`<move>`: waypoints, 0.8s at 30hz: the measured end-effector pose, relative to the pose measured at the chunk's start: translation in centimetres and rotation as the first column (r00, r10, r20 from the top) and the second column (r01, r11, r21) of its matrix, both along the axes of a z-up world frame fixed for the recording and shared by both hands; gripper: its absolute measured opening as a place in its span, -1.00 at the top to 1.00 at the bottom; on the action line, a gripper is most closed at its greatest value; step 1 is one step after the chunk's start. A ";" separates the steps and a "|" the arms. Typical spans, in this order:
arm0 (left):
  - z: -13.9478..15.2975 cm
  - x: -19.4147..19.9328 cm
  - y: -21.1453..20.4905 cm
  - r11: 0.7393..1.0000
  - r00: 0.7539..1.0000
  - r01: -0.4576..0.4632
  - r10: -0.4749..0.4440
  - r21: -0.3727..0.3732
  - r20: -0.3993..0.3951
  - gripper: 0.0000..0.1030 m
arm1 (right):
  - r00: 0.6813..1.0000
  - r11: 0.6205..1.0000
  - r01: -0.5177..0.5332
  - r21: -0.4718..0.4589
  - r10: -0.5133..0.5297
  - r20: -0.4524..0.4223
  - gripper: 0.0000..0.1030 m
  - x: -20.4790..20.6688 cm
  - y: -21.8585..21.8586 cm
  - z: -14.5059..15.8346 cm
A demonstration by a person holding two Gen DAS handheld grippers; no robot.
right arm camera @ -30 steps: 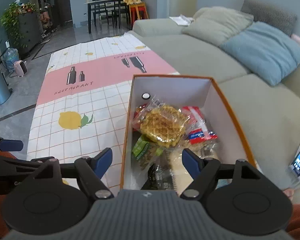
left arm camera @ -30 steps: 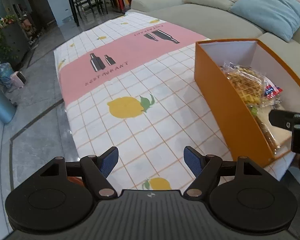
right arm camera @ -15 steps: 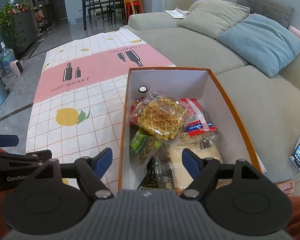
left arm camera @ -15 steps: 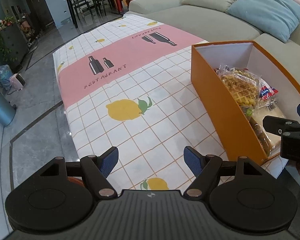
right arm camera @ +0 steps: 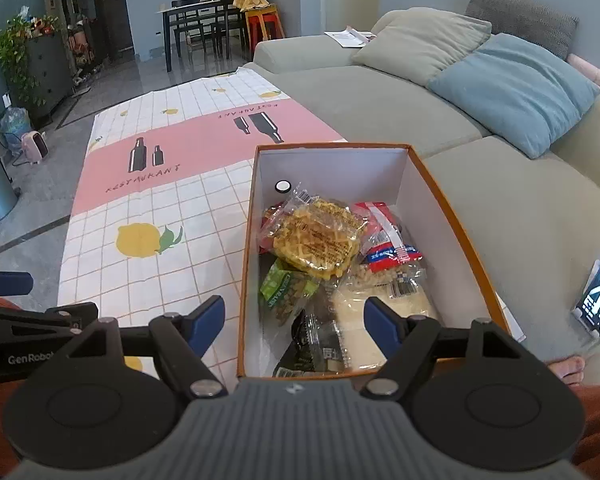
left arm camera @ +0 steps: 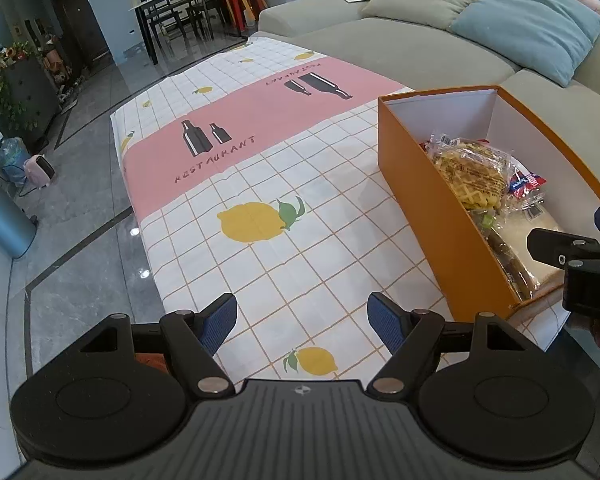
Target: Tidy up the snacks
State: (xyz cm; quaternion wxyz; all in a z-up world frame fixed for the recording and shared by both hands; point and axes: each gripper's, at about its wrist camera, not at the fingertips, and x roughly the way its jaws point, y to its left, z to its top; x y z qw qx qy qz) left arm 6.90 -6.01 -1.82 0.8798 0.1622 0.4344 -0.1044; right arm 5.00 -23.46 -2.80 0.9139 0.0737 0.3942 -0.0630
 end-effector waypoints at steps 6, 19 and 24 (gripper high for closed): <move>0.1 -0.5 0.0 1.000 1.000 0.008 -0.008 0.004 0.002 -0.70 | 1.000 1.000 -0.001 -0.002 0.001 0.014 -0.46 -0.6 0.1 0.3; 0.3 -0.7 0.2 1.000 1.000 0.005 -0.005 -0.001 0.004 -0.70 | 1.000 1.000 -0.012 0.004 0.012 0.012 -0.46 -0.9 0.2 0.4; 0.2 -0.8 0.2 1.000 1.000 -0.002 0.002 0.007 0.010 -0.70 | 1.000 1.000 -0.011 0.013 0.011 0.002 -0.46 -0.7 0.1 0.2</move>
